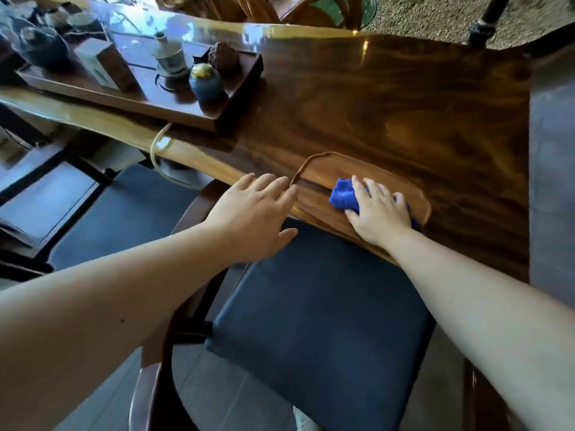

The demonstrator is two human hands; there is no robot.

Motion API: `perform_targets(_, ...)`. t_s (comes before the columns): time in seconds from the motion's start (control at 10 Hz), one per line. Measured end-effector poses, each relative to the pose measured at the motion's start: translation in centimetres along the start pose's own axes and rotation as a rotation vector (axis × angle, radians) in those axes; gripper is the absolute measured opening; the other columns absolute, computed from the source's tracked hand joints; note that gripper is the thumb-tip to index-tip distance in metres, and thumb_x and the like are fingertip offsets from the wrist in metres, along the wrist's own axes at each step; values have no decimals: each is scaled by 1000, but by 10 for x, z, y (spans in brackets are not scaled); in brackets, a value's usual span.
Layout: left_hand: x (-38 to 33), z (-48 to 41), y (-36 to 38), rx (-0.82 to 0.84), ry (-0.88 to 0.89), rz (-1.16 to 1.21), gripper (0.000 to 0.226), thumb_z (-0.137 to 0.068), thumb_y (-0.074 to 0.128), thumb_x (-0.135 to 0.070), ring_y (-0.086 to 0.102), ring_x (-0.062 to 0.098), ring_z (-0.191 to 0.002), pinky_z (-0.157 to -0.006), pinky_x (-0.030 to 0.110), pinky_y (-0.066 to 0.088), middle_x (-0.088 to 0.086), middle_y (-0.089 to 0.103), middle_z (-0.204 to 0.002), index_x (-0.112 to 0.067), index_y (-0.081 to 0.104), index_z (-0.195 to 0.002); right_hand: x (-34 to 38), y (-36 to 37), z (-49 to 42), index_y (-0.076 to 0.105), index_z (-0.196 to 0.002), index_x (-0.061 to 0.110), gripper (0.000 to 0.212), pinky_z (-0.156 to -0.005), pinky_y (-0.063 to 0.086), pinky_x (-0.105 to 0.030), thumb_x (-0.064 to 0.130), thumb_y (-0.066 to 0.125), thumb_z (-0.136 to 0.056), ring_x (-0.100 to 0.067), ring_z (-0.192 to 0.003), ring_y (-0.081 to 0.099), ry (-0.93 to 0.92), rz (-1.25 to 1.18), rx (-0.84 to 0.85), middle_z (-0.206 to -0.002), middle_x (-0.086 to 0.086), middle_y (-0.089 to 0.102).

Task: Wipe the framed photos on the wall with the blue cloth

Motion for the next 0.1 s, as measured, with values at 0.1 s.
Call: perform_targets(0.1,5,6,5,66,-44,-37,77,-87,42,-59,26,27,-139,-115,43,22,10,32,-152,-11,23,-146,5,-1,-3,1,-148,24,87,-109,6,-59,70,31,-82,-29,-142,8,-1,-2,70,-157,-12,7)
Point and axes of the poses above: each hand's wrist, its own z-axis away from the middle knuckle, its own y-axis out of the palm, x = y × z, the point moved 2 cm from there along -z, towards the middle knuckle
